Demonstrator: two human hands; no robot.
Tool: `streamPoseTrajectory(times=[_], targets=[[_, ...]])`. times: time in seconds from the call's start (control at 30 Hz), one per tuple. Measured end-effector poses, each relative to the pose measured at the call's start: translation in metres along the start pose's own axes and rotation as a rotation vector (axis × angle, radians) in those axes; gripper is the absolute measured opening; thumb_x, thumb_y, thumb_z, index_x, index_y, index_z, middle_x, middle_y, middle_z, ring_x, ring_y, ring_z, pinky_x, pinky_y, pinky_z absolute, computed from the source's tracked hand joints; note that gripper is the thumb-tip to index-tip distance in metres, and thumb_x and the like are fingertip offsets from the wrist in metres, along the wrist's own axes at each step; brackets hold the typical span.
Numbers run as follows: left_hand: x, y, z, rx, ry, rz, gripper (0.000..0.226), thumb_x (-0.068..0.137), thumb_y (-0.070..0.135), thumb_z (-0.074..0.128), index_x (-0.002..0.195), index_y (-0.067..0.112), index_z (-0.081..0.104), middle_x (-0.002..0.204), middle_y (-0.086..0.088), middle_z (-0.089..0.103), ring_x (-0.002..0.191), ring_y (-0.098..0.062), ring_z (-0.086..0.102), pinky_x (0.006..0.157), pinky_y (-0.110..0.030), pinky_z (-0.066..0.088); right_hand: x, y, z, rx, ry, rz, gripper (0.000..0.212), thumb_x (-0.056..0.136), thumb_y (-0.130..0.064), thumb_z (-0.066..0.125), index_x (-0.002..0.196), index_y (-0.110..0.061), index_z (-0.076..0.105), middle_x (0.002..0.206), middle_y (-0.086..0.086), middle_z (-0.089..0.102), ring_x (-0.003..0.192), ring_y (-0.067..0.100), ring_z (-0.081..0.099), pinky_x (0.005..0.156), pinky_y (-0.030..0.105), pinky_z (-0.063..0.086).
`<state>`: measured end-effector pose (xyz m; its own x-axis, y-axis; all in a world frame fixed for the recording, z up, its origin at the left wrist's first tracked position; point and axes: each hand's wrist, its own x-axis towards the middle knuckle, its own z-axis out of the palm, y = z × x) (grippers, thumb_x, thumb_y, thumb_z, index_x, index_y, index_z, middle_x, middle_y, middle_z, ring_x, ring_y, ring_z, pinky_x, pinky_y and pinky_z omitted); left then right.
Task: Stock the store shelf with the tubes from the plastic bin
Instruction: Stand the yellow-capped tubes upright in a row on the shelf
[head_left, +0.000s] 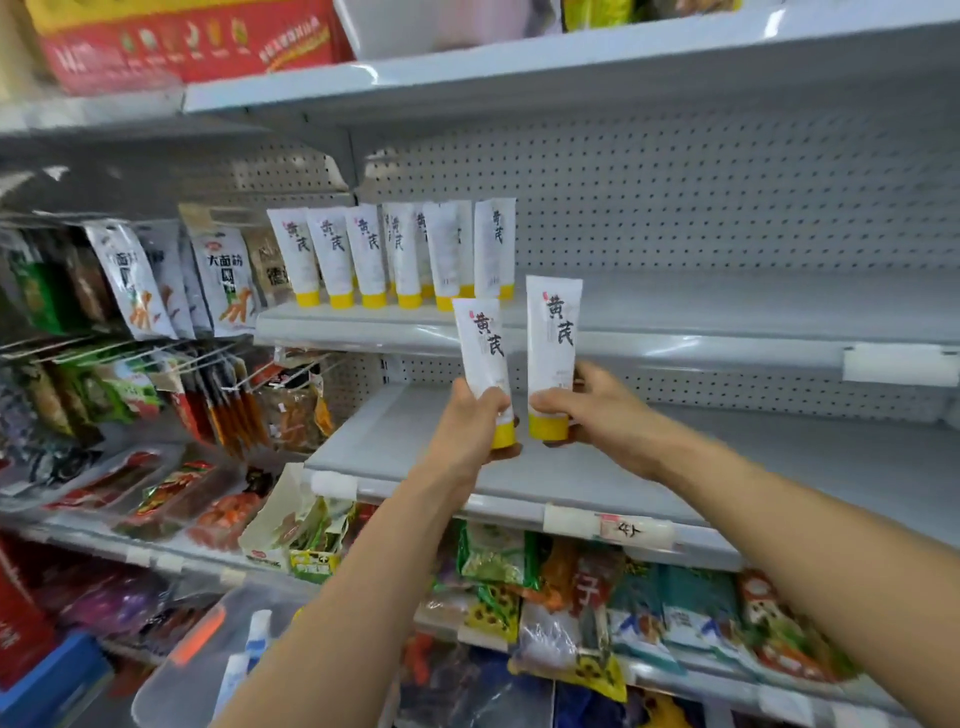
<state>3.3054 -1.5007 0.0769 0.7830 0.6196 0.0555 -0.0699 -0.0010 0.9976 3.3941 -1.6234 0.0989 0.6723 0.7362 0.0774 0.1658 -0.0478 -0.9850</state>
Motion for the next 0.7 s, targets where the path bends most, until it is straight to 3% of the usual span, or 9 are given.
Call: streamPoseTrajectory(times=[0.1,0.27,0.47,0.7], targets=[[0.015,0.015,-0.003,0.015,0.009,0.048,0.023,0.094,0.013,0.052,0.116,0.015,0.047,0.110,-0.014,0.060,0.089,-0.023,0.060,0.071,-0.041,0.058,0.017,-0.023,-0.016,-0.036,0.115,-0.084,0.045,0.080,-0.013,0.074,0.118,-0.012,0.052,0.109,0.007,0.064,0.086,0.019,0.065,0.072,0.039,0.059],[0.053,0.030,-0.014,0.075,0.052,0.173,0.034,0.089,0.018,0.064,0.120,0.016,0.051,0.115,-0.004,0.065,0.098,-0.018,0.064,0.076,-0.031,0.052,0.056,-0.057,-0.036,-0.165,0.276,-0.181,0.048,0.076,-0.018,0.079,0.118,-0.018,0.053,0.102,-0.007,0.063,0.083,0.002,0.059,0.063,0.018,0.044],[0.099,0.047,-0.021,0.121,0.075,0.280,0.035,0.086,0.018,0.069,0.116,0.017,0.052,0.112,-0.006,0.066,0.101,-0.023,0.065,0.076,-0.033,0.055,0.123,-0.068,-0.040,-0.292,0.377,-0.193,0.050,0.071,-0.013,0.082,0.111,-0.019,0.053,0.107,-0.002,0.062,0.099,0.020,0.062,0.086,0.040,0.053],[0.138,0.061,-0.035,0.183,0.071,0.369,0.041,0.078,0.022,0.077,0.112,0.021,0.054,0.109,-0.001,0.066,0.095,-0.018,0.066,0.080,-0.034,0.057,0.193,-0.054,-0.041,-0.431,0.483,-0.135,0.051,0.060,-0.021,0.089,0.100,-0.021,0.057,0.107,0.002,0.068,0.098,0.023,0.064,0.088,0.046,0.054]])
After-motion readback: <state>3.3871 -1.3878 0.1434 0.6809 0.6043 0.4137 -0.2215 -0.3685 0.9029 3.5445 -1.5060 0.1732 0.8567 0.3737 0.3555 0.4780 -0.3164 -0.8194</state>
